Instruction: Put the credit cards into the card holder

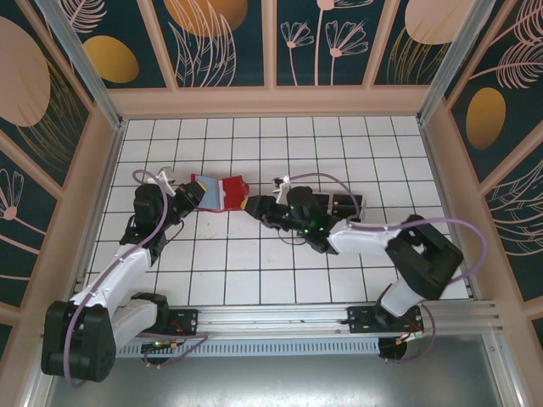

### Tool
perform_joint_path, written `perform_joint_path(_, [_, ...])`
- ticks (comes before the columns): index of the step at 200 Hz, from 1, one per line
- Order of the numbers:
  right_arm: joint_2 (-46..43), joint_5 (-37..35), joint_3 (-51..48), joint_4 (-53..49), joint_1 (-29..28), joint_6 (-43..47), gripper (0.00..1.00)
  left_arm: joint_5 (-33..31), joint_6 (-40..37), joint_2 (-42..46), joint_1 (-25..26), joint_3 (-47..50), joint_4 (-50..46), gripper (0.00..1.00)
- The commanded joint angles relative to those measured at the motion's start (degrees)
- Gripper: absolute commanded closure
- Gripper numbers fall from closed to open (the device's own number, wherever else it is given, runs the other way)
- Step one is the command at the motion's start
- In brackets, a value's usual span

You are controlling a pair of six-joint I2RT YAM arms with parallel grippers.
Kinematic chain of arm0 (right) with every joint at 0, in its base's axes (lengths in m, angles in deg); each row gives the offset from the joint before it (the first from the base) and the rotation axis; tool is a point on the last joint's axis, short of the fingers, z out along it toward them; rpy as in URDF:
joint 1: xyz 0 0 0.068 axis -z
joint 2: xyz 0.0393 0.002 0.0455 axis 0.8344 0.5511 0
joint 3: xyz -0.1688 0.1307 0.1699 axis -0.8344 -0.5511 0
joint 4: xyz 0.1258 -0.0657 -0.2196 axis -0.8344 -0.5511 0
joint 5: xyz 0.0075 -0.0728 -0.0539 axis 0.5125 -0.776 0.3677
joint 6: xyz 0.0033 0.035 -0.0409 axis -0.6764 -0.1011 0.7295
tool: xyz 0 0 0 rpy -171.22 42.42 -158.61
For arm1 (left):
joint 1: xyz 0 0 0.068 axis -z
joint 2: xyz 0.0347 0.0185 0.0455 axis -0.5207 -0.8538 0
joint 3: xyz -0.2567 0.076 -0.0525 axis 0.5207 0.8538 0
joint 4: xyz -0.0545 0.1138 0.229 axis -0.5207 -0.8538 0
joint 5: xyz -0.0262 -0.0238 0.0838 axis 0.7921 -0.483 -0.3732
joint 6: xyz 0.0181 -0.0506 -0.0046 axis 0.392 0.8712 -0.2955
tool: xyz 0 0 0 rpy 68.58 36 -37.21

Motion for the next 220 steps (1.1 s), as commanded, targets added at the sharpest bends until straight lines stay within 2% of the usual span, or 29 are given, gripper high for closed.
perform_joint_path(1, [-5.68,-5.81,-1.86,-8.55,-0.39,5.44,0.57,-5.47,-6.66,0.27,0.67,-2.13,-10.42,1.0])
perform_joint_path(44, [-12.51,-11.8,-3.99,-17.37,-0.48,10.25,0.57,-13.87,-8.23,-2.12,7.72,-2.19,-11.06,1.0])
perform_joint_path(88, [-13.45,-12.42,-5.85,-18.99,-1.08,11.73,0.57,-19.35,-8.33,-6.87,13.97,-2.54,-9.96,1.0])
perform_joint_path(152, [-11.96,-13.75,-6.0,-20.01,-1.51,13.75,0.56,-39.88,-9.58,-17.53,29.18,-10.63,-17.7,1.0])
perform_joint_path(173, [-11.77,-14.85,-5.43,-21.57,-1.53,14.82,0.54,-44.83,-8.84,-21.78,33.5,-13.3,-19.58,0.9])
perform_joint_path(186, [-11.85,-15.39,-5.33,-22.66,-1.42,15.27,0.53,-46.61,-8.84,-24.21,35.81,-15.2,-20.55,0.79])
perform_joint_path(220, [-14.13,-16.87,-6.52,-24.62,-1.11,14.98,0.52,-44.59,-8.15,-27.21,38.03,-16.91,-19.13,0.54])
